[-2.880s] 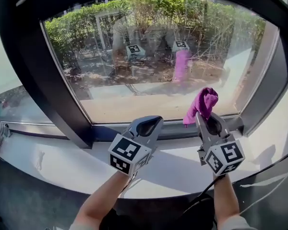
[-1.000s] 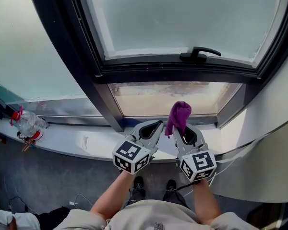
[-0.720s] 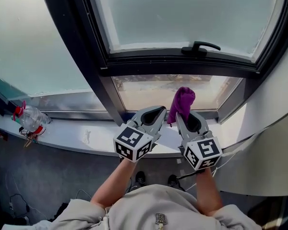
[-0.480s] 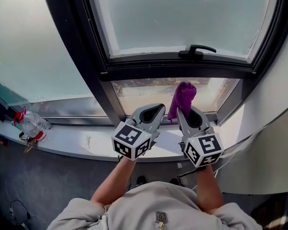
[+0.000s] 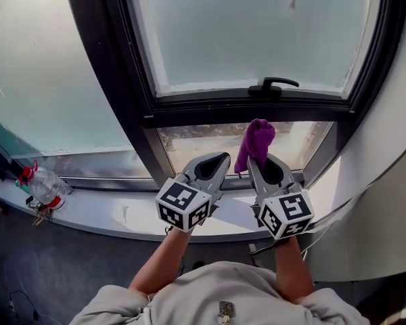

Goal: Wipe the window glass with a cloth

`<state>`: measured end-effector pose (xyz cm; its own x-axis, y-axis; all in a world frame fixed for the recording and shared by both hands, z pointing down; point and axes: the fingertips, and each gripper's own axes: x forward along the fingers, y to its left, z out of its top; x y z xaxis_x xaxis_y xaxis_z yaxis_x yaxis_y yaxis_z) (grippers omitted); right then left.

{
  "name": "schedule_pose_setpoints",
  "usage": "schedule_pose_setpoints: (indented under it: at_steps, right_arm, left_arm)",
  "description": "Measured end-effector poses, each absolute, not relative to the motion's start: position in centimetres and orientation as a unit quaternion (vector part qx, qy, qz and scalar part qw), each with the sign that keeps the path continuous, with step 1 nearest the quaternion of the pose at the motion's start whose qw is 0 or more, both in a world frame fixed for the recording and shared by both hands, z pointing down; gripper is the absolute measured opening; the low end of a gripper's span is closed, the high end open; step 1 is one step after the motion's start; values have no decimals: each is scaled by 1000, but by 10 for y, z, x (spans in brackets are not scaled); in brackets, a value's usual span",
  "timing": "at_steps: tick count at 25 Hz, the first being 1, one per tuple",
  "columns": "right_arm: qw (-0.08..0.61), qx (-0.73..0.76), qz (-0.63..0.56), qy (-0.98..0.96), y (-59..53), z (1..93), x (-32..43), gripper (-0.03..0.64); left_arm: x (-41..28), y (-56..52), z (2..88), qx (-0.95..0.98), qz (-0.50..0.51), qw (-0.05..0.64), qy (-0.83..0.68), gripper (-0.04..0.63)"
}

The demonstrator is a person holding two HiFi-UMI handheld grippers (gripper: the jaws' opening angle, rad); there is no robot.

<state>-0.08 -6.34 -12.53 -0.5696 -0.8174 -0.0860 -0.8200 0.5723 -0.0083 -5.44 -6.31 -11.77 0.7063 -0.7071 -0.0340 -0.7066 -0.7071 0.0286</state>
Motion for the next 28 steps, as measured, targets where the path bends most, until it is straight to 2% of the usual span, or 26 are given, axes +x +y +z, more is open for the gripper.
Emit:
schedule_pose_setpoints:
  at_steps: [28]
  right_arm:
    - [34,-440,10,897,-60,-127,-1,78]
  left_arm:
    - [-63,-53,-112,919,-8,25,-393,0]
